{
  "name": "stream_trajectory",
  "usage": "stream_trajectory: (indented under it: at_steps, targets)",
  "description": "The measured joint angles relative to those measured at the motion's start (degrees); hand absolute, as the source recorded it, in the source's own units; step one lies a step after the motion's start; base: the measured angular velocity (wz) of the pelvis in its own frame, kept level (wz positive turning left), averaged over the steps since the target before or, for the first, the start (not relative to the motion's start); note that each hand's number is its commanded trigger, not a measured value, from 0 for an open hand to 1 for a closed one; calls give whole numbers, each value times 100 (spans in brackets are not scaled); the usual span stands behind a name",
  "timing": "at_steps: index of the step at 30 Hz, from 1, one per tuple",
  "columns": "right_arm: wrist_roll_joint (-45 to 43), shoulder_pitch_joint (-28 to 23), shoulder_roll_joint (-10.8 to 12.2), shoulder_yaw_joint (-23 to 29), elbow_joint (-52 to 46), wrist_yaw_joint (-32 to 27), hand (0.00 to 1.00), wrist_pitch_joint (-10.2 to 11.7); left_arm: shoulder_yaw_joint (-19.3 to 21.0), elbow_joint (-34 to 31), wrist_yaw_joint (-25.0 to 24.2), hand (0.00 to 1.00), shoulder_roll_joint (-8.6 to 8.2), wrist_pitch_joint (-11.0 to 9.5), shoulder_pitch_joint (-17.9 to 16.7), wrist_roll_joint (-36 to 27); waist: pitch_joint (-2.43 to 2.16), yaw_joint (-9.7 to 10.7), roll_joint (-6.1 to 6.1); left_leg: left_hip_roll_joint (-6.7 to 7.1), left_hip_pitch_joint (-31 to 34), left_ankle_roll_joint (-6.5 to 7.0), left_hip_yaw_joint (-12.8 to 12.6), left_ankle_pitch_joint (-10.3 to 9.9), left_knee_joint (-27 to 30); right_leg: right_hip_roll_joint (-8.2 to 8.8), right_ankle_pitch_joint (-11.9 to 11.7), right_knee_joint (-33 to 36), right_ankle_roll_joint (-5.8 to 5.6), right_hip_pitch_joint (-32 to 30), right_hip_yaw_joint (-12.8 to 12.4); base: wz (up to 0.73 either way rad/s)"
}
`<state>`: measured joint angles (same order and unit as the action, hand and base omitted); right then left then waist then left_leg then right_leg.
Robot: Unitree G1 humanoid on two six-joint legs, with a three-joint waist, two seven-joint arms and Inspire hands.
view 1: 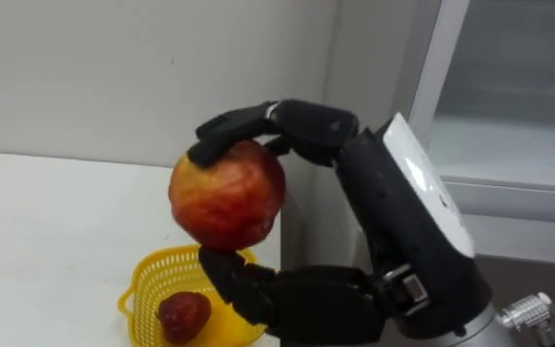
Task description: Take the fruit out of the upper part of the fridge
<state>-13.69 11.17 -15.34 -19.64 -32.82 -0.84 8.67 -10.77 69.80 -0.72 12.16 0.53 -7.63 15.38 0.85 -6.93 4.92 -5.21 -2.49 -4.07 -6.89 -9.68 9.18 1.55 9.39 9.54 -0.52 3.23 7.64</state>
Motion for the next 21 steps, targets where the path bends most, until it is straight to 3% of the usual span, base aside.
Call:
stream_trajectory:
  at_steps: [9,11,13,16,21]
  targets:
    - [-468,119,-36,-2,879,150,100,-149,-90,-10,-90,0,34,58,69,56,-26,-30,63,9,82,0,115,2,35,6,-2,-41,4,-17,111,5]
    - [-518,263,-44,-2,1164,140,100,-212,-81,-10,-86,0,48,77,87,50,-13,-70,95,10,89,0,131,2,38,7,-2,-43,4,-4,134,6]
    - [-557,469,-44,9,1732,89,100,-230,-81,-5,-81,0,91,82,126,52,28,-91,172,17,79,-1,218,2,57,6,-2,-89,4,76,204,18]
    - [-879,470,-47,20,2102,67,100,-306,-53,-8,-73,0,102,85,124,55,14,-163,231,19,111,-2,257,1,56,9,-1,-90,3,73,256,10]
    - [-1096,726,-42,67,2532,18,100,-360,74,-10,-112,0,46,203,132,58,19,-240,222,24,127,-2,308,2,54,14,0,-90,2,83,301,5]
